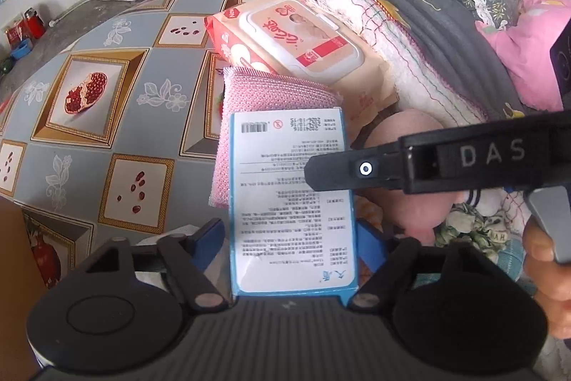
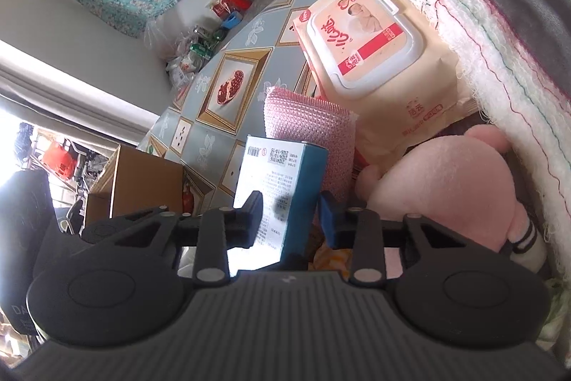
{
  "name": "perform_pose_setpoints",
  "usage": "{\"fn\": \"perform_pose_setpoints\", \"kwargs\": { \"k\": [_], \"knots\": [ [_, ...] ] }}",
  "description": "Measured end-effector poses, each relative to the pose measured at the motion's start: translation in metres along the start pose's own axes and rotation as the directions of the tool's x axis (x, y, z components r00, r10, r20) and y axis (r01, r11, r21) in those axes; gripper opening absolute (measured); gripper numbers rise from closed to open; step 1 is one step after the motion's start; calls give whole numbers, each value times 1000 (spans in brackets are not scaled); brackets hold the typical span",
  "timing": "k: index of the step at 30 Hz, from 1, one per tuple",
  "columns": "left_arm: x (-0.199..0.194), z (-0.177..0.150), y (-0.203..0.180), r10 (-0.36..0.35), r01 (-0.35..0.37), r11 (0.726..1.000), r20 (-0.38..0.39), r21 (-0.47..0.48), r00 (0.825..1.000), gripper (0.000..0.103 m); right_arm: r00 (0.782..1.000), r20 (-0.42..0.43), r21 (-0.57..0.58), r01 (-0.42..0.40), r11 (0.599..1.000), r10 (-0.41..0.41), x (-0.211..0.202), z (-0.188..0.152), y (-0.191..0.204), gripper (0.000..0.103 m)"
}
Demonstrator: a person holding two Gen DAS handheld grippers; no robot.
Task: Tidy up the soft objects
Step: 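Reach the right gripper to the blue-and-white carton and grasp it, then carry the carton with the right gripper to the cardboard box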
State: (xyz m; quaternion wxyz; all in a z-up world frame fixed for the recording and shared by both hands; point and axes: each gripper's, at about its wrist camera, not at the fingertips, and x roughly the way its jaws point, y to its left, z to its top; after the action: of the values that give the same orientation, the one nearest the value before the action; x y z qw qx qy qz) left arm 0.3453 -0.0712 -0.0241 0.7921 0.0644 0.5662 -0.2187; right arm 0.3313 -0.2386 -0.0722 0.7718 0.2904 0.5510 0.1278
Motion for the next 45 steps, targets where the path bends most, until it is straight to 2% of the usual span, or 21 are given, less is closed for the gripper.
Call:
{"fn": "perform_pose_setpoints", "kwargs": {
  "k": [2, 6, 15, 21, 27, 32, 35, 38, 45],
  "knots": [
    [0, 1, -1, 20, -20, 1000, -7, -12, 1000, 73, 1000, -3, -1, 0, 1000, 0, 2, -2, -1, 25],
    [-8, -1, -6, 51, -51, 999, 8, 3, 999, 73, 1000, 12, -8, -9, 1000, 9, -4, -6, 1, 25],
    [-62, -12, -11, 94, -93, 996, 108, -12, 990, 73, 996, 75, -72, -52, 996, 57, -43, -13, 32, 24],
    [-110, -28, -15, 147, -144, 989, 196, -30, 970, 73, 989, 111, -145, -85, 986, 101, -74, -25, 69, 24],
    [-155, -51, -3, 192, -175, 981, 259, -87, 947, 73, 982, 112, -226, -123, 966, 151, -91, -40, 120, 23],
    [-188, -79, 26, 243, -203, 966, 288, -162, 926, 73, 979, 65, -292, -165, 942, 191, -84, -54, 171, 23],
    [-205, -99, 51, 290, -230, 947, 289, -224, 912, 73, 977, 7, -327, -198, 924, 212, -69, -62, 208, 23],
    [-221, -122, 84, 343, -260, 918, 269, -300, 900, 73, 971, -70, -359, -236, 903, 227, -44, -70, 249, 23],
    [-232, -164, 170, 429, -317, 834, 171, -452, 887, 73, 942, -262, -395, -303, 867, 210, 39, -92, 333, 22]
  ]
}}
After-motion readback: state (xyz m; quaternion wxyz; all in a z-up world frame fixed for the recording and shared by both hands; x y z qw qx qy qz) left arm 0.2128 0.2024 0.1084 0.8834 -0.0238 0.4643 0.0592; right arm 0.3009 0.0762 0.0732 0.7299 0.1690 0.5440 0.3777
